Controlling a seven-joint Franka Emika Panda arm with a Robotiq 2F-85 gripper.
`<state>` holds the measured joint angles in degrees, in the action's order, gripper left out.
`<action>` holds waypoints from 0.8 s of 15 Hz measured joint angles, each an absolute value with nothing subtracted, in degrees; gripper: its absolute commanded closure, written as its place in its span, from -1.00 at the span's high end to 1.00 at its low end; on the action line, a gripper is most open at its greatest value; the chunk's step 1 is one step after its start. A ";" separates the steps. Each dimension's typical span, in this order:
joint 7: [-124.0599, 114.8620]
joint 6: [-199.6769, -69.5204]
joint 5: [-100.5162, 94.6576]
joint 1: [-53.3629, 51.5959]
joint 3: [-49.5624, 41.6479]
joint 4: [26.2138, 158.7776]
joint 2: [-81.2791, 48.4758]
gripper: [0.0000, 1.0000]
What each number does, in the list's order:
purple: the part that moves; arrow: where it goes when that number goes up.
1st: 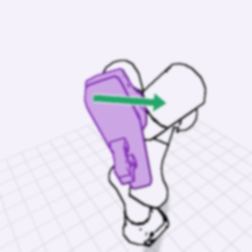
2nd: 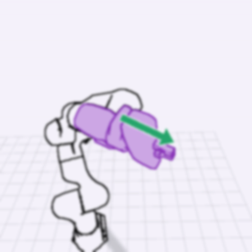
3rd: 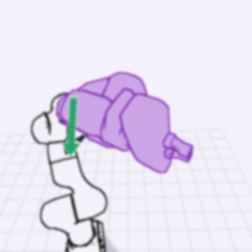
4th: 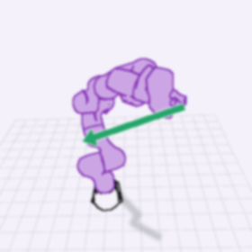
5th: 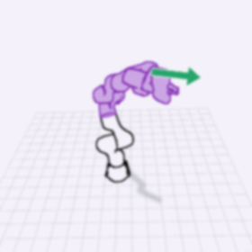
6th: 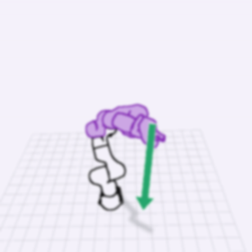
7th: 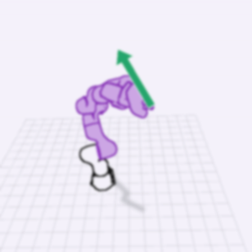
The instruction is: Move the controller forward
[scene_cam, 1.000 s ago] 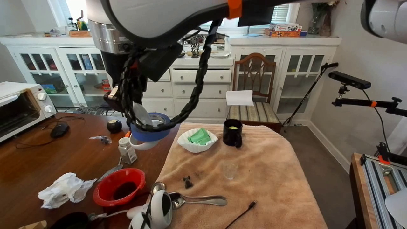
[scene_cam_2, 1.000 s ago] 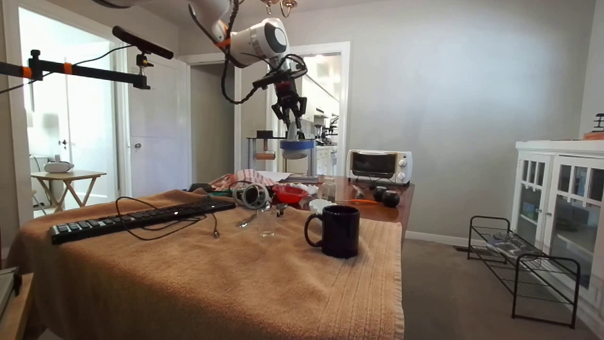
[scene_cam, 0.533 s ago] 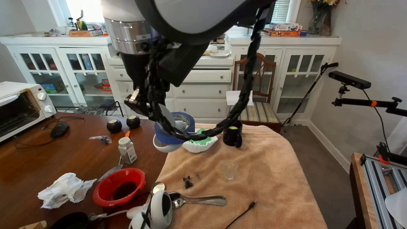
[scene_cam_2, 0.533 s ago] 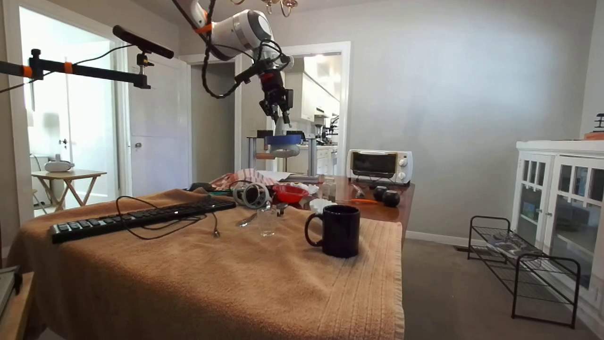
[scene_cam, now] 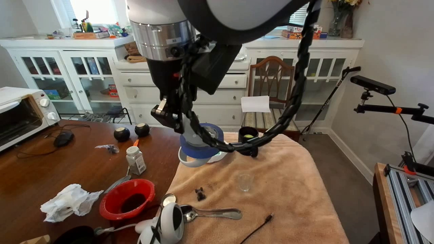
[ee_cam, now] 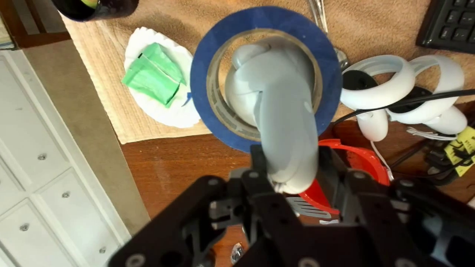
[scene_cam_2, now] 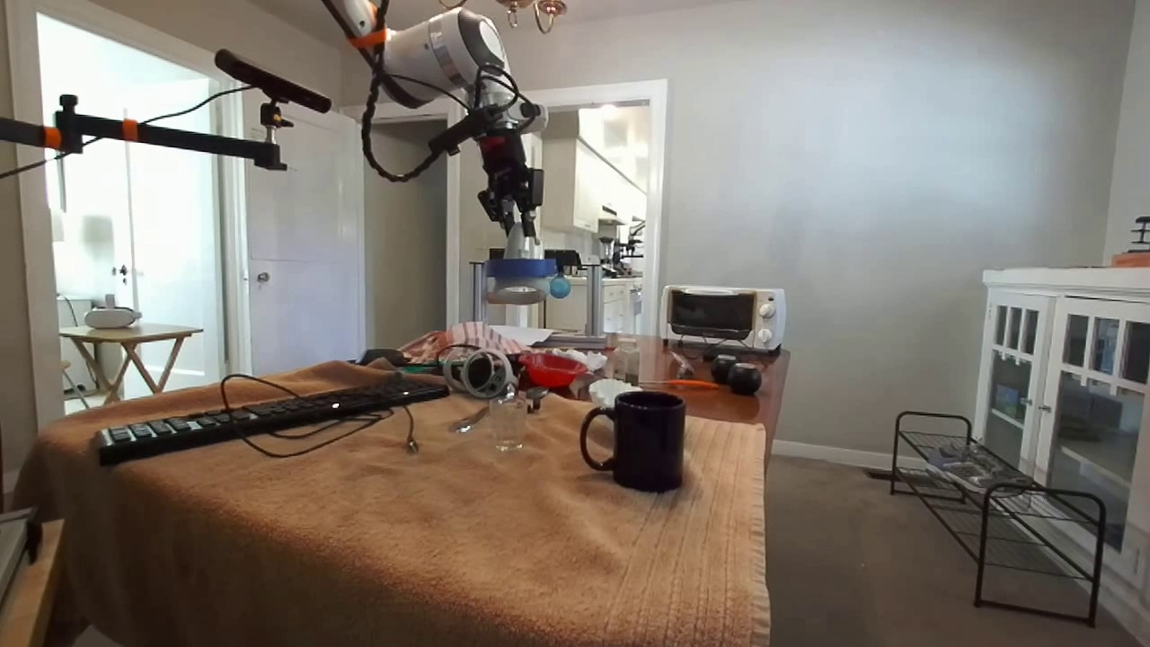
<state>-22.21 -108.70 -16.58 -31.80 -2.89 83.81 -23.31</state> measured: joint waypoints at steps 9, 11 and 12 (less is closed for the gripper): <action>-18.64 -109.31 -16.12 -21.06 2.89 90.94 -21.84 -0.72; -18.64 -111.34 -16.12 -19.78 3.39 93.64 -21.05 -0.72; -18.64 -112.88 -16.12 -19.33 3.55 94.97 -20.73 -0.72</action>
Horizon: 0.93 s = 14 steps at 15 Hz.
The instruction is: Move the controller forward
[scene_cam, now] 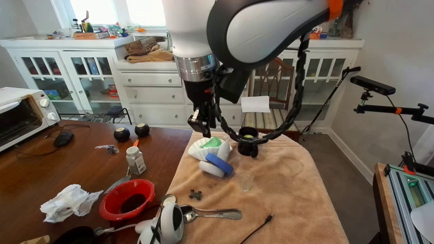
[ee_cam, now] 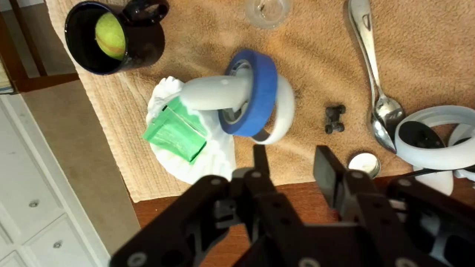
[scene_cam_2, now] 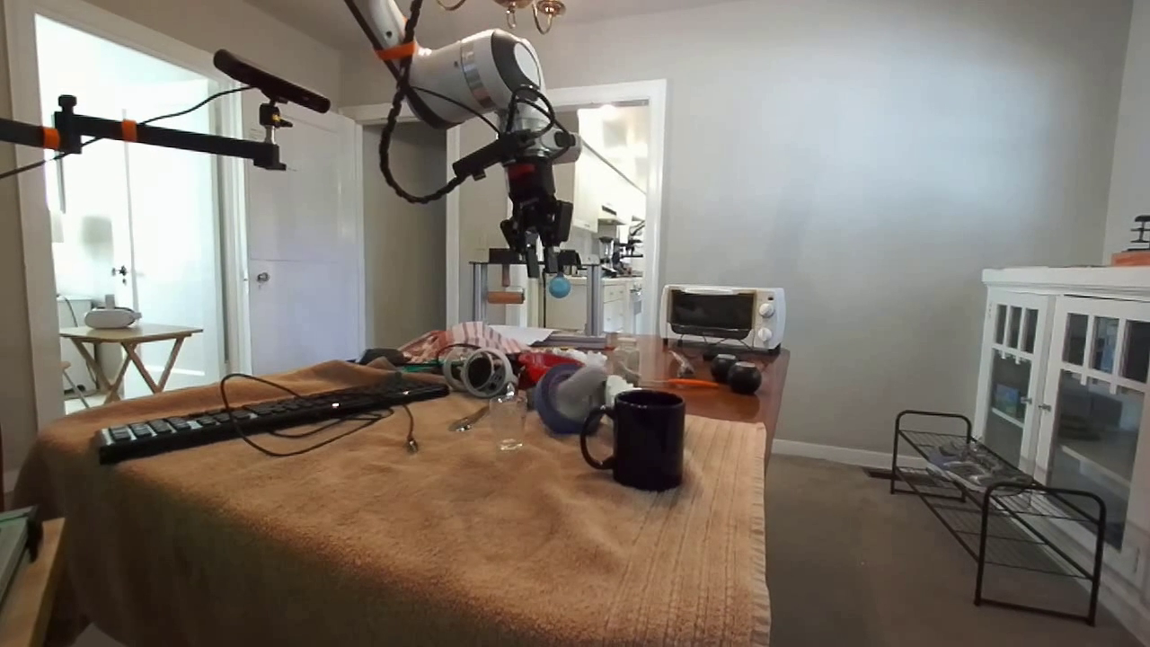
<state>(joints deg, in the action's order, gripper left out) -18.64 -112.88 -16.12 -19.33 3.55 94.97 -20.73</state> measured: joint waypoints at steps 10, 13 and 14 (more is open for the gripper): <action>-19.54 -119.19 -16.15 -17.68 3.89 101.57 -18.87 -0.72; -19.80 -119.19 -16.09 -17.25 3.92 102.50 -18.44 0.18; -19.80 -119.19 -16.05 -17.02 3.94 102.68 -18.35 0.17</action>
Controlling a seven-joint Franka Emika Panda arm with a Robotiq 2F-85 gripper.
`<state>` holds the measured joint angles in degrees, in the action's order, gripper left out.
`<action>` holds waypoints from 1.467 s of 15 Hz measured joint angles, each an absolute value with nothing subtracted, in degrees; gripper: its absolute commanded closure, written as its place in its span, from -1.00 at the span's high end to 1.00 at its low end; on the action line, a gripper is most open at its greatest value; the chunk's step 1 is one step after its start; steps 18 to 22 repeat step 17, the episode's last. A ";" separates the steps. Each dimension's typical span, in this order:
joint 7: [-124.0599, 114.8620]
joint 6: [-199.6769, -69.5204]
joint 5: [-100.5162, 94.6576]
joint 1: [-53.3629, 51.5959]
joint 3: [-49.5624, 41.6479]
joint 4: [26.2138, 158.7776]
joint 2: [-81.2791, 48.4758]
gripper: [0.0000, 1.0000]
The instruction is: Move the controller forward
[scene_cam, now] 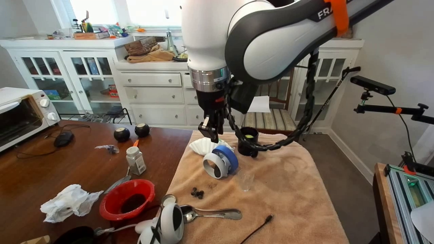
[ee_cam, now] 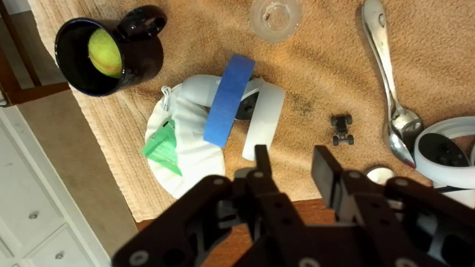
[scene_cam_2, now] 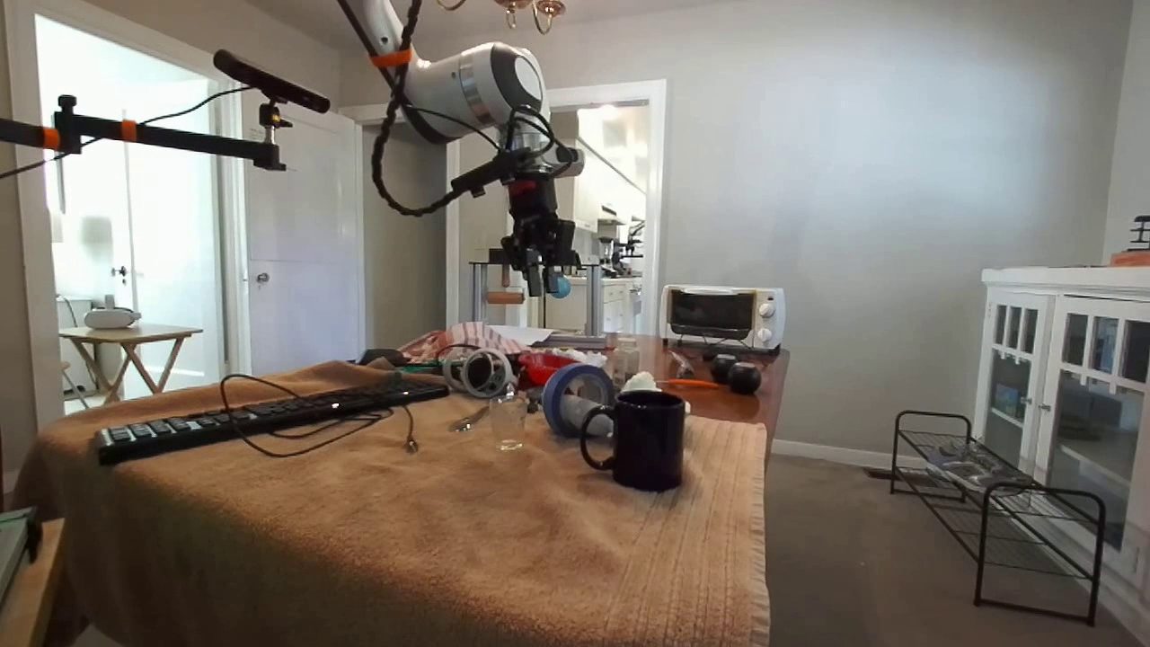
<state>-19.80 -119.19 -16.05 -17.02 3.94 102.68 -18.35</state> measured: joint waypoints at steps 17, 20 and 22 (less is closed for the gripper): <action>-29.39 -112.24 -14.39 -13.79 2.94 109.16 -16.05 1.00; -29.39 -112.24 -14.39 -13.79 2.94 109.16 -16.05 1.00; -29.39 -112.24 -14.39 -13.79 2.94 109.16 -16.05 1.00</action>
